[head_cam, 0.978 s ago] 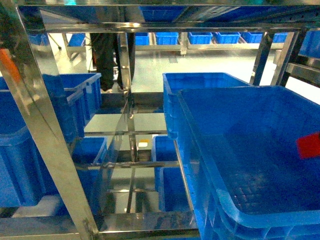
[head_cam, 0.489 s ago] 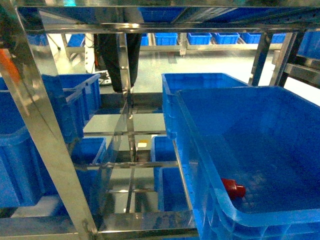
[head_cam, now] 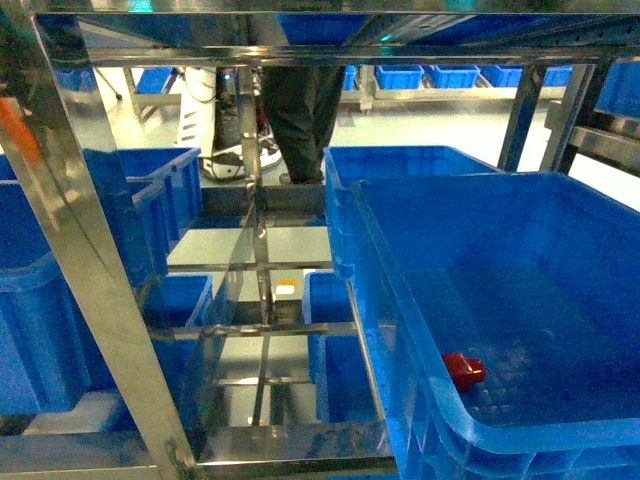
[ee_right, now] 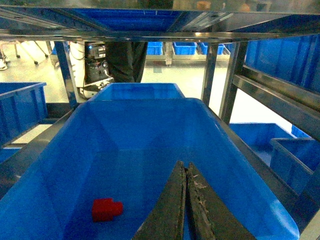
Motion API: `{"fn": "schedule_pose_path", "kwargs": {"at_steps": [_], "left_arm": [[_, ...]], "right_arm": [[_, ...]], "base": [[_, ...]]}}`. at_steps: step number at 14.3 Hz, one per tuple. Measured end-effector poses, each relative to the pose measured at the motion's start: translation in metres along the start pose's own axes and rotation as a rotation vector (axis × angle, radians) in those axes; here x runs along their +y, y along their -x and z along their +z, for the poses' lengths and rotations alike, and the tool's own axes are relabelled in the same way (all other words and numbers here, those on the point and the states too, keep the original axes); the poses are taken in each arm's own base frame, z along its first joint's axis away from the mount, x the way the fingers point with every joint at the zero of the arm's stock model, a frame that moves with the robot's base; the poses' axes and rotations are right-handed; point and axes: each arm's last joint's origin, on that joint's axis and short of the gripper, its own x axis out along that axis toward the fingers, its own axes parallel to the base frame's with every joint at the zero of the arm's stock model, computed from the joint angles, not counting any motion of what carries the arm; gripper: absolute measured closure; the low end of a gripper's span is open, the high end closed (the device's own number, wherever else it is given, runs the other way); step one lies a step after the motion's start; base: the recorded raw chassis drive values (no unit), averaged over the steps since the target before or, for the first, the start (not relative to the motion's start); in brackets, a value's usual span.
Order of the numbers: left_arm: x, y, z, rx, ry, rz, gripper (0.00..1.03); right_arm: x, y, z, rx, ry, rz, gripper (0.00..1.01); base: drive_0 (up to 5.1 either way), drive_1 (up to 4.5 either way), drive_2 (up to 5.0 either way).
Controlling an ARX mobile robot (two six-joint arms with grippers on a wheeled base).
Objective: Pick red block from blue box to shelf
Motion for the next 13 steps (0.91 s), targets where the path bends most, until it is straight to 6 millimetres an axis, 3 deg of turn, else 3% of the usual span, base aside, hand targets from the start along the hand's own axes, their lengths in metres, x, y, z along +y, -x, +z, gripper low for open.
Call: {"fn": "schedule_pose_path", "kwargs": {"at_steps": [13], "left_arm": [[0.000,0.000,0.000,0.001,0.000,0.000,0.05]], "right_arm": [[0.000,0.029,0.007,-0.029,0.000,0.000,1.00]], "base": [[0.0,0.00,0.0]]}}
